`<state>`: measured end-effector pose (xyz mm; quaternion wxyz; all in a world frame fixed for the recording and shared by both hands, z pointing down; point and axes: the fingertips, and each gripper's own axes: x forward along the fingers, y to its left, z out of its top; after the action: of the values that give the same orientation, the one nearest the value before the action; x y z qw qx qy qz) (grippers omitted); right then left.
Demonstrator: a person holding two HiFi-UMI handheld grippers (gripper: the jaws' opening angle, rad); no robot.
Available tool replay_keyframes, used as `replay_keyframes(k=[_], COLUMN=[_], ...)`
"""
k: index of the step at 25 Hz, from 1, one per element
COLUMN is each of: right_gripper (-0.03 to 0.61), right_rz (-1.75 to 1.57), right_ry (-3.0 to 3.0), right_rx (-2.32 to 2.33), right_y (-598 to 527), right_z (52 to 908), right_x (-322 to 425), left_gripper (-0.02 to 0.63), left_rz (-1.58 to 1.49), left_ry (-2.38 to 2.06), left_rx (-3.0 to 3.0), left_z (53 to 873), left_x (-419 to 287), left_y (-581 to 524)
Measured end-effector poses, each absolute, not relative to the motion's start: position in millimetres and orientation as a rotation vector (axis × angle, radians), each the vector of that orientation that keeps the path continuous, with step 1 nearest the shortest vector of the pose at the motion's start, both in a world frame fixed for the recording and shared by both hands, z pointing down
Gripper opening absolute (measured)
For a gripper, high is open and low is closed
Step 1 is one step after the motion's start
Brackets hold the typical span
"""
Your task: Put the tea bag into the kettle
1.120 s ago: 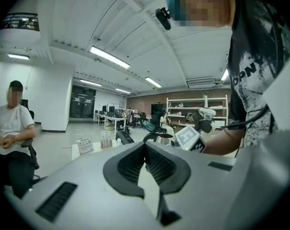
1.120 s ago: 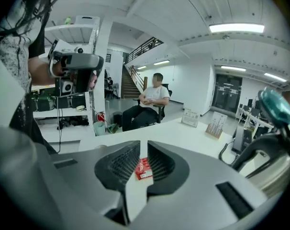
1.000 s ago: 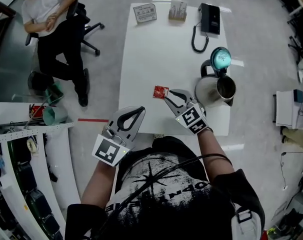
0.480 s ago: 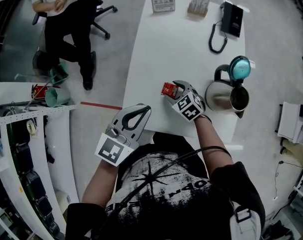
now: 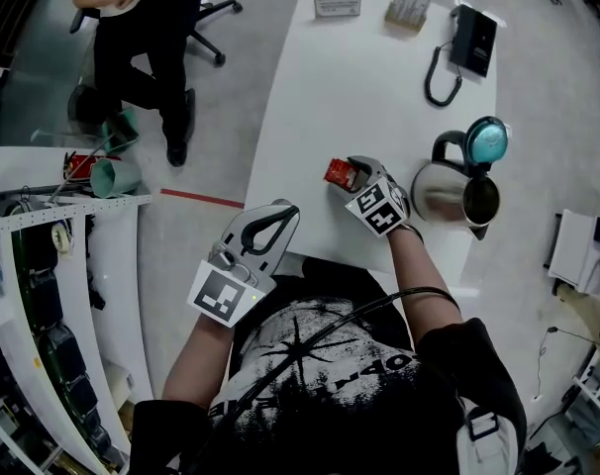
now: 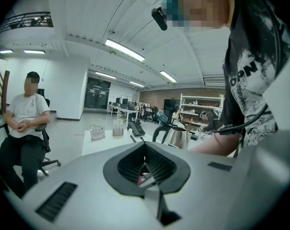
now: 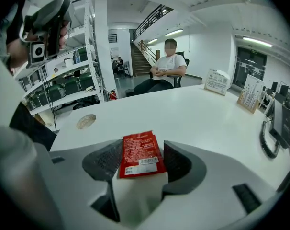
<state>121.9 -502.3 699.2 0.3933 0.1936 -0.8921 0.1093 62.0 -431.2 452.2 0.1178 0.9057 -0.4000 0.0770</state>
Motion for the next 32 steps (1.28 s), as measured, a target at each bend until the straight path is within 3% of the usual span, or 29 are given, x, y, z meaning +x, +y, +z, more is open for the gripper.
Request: replay_keyframes(k=[2, 7, 13, 32], right_gripper=[0.264, 0.142, 0.065, 0.051], right_rz=[0.267, 0.222, 0.175, 0.179], right_ry=[-2.258, -2.252, -2.234, -2.304], right_rx=[0.5, 0.488, 0.496, 0.572], right_y=[-502.7, -497.2, -491.9, -496.1], right_z=[698.0, 697.5, 698.2, 664.0], right_x=[122.0, 118.4, 115.1, 116.8], left_gripper=[0.011, 0.01, 0.011, 0.011], left_rz=[0.228, 0.232, 0.232, 0.24], left_ry=[-1.173, -1.179, -1.175, -1.196], left_rx=[2.645, 2.647, 2.651, 2.691], left_z=[452.1, 450.9, 451.5, 437.5], left_x=[61.4, 62.9, 63.3, 59.6], left_y=[-431.9, -434.7, -435.9, -425.8])
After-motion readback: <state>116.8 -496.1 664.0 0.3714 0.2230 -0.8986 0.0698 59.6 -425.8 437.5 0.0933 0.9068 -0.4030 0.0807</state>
